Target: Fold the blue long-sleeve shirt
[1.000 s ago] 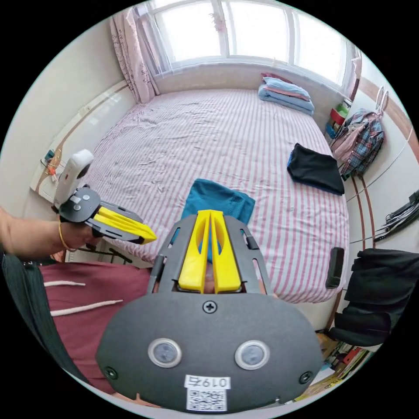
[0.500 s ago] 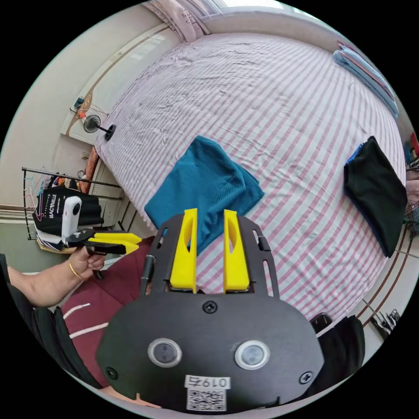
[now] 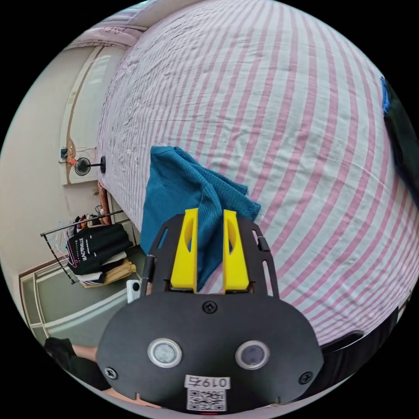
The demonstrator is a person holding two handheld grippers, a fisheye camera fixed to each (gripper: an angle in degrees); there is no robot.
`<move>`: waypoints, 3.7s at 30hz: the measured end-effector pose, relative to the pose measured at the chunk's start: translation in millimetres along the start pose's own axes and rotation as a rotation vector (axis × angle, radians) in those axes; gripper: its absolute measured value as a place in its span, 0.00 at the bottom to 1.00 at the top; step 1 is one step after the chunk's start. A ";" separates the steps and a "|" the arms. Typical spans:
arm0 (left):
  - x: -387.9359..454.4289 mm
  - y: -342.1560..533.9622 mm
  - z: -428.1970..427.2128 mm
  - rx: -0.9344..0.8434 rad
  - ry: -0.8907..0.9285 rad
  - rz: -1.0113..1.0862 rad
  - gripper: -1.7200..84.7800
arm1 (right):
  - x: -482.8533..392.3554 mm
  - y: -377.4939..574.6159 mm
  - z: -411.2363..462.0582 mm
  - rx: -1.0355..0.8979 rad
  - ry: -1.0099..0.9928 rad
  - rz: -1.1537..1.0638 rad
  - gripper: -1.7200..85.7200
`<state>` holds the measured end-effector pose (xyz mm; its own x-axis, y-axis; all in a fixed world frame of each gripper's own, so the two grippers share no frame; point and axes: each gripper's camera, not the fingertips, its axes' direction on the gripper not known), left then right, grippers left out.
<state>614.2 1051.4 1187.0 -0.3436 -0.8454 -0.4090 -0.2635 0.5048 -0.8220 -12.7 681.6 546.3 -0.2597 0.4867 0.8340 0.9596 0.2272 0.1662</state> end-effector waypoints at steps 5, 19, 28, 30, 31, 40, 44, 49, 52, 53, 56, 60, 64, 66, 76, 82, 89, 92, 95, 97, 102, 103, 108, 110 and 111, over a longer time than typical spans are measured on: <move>-19.4 -33.1 23.4 -0.035 -0.017 -0.044 0.15 | 1.5 -6.4 -10.8 -0.051 0.017 0.037 0.03; -46.4 -97.5 63.4 -0.092 -0.141 0.021 0.05 | 2.7 -16.4 -73.4 -0.116 0.056 -0.193 0.01; -71.6 -125.6 82.8 -0.240 -0.008 0.081 0.04 | -18.3 -39.6 -65.4 -0.234 0.176 -0.310 0.01; -69.4 -126.8 82.5 -0.269 -0.041 0.129 0.03 | -24.7 -42.0 -63.8 -0.254 0.199 -0.333 0.01; -67.9 -127.3 81.2 -0.288 -0.083 0.156 0.03 | -27.8 -42.9 -62.8 -0.264 0.208 -0.343 0.01; -28.7 -168.3 76.0 -0.071 -0.161 0.370 0.03 | -34.3 -34.7 -66.0 -0.208 0.148 -0.337 0.08; -45.2 -192.1 92.4 -0.132 -0.240 0.317 0.03 | -42.9 -30.8 -65.1 -0.234 0.149 -0.328 0.09; -50.6 -194.7 33.1 0.094 -0.011 0.297 0.05 | -74.3 -14.9 -84.3 -0.108 0.199 -0.372 0.09; -76.3 -203.6 -11.8 0.296 0.162 0.173 0.07 | -117.7 6.7 -74.6 -0.092 0.158 -0.505 0.10; -85.7 -210.2 -21.1 0.328 0.203 0.128 0.08 | -127.6 11.6 -68.3 -0.114 0.162 -0.536 0.10; -105.7 -228.0 -28.5 0.347 0.319 0.024 0.11 | -166.4 34.0 -35.6 -0.180 0.128 -0.622 0.10; -123.3 -239.5 -29.9 0.409 0.460 -0.129 0.12 | -207.3 60.4 11.8 -0.265 0.160 -0.726 0.11; -132.9 -250.8 -22.7 0.389 0.555 -0.291 0.13 | -247.3 91.9 50.6 -0.307 0.317 -0.919 0.12; -133.1 -255.8 -22.0 0.369 0.558 -0.332 0.14 | -261.7 103.4 63.7 -0.300 0.408 -0.992 0.14; -124.2 -285.4 -25.3 0.352 0.642 -0.459 0.14 | -285.1 128.9 128.4 -0.373 0.718 -0.990 0.16; -113.2 -302.4 -33.8 0.324 0.552 -0.544 0.09 | -289.6 122.4 145.0 -0.376 0.769 -0.917 0.11; -83.8 -309.2 -56.8 0.390 0.375 -0.504 0.05 | -283.7 100.9 145.4 -0.395 0.669 -0.779 0.09; -84.6 -317.6 -68.5 0.418 0.254 -0.418 0.05 | -278.3 90.2 143.8 -0.426 0.601 -0.724 0.08; -93.3 -329.3 -69.8 0.387 0.272 -0.415 0.05 | -276.4 84.3 142.9 -0.455 0.560 -0.730 0.08; -99.2 -335.1 -69.3 0.353 0.304 -0.430 0.05 | -276.4 79.2 137.9 -0.485 0.480 -0.741 0.09; -84.3 -345.5 -77.2 0.293 0.207 -0.359 0.05 | -285.4 69.5 102.3 -0.488 0.308 -0.879 0.06; -80.9 -346.7 -78.4 0.283 0.194 -0.349 0.05 | -287.7 60.2 86.5 -0.433 0.278 -0.902 0.07; -77.7 -348.3 -81.4 0.259 0.202 -0.346 0.04 | -280.4 -32.1 33.0 -0.184 0.178 -0.746 0.12; -78.0 -347.4 -81.9 0.260 0.221 -0.357 0.04 | -278.2 -69.6 23.2 -0.115 0.161 -0.694 0.12; -77.8 -347.1 -82.1 0.261 0.224 -0.358 0.04 | -278.1 -92.9 23.5 -0.114 0.162 -0.667 0.12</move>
<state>658.5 956.3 1536.7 -0.4658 -0.8848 -0.0107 -0.1763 0.1046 -0.9788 -32.2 544.9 286.5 -0.7870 0.1393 0.6010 0.6080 0.3398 0.7175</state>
